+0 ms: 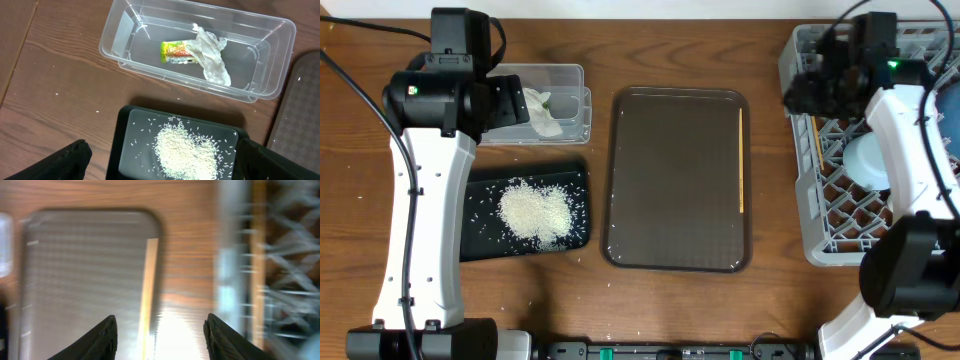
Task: Sort waste into correct bins and load items into the dishwasher rack
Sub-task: 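Move the right gripper back to the remaining chopstick on the tray, then grasp the second wooden chopstick with the right gripper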
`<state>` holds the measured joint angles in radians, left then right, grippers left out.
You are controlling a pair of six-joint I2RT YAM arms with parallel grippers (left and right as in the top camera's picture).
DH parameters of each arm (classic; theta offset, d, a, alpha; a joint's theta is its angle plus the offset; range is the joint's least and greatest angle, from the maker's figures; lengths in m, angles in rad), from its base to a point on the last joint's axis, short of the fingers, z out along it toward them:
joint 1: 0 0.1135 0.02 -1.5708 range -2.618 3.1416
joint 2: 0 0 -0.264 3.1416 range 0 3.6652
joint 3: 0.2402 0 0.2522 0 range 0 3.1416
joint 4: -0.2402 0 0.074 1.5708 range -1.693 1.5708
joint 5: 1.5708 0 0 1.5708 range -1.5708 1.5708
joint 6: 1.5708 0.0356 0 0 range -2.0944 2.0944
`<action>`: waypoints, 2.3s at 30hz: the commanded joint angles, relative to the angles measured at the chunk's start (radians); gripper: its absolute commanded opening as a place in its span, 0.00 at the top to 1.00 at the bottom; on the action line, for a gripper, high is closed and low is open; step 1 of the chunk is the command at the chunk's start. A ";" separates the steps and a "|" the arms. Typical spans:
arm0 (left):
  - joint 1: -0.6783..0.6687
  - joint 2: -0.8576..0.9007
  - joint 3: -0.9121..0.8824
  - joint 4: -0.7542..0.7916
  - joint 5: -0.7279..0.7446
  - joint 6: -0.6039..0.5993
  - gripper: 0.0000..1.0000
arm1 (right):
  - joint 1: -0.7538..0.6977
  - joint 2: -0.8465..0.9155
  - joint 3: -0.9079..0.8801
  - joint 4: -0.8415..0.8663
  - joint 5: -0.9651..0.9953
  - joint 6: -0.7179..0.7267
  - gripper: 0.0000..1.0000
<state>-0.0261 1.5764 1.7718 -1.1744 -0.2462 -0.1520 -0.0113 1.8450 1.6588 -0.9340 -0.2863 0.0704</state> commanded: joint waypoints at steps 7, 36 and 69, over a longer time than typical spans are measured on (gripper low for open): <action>0.004 -0.007 -0.001 -0.003 -0.009 0.010 0.04 | 0.232 -0.011 -0.040 -0.014 0.072 0.116 0.18; 0.004 -0.007 -0.001 -0.003 -0.009 0.010 0.04 | 0.377 0.077 -0.336 0.203 0.358 0.367 0.37; 0.004 -0.007 -0.001 -0.003 -0.009 0.010 0.04 | 0.379 0.203 -0.337 0.232 0.323 0.386 0.99</action>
<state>-0.0261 1.5764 1.7718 -1.1744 -0.2462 -0.1520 0.3637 2.0155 1.3262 -0.6991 0.0772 0.4416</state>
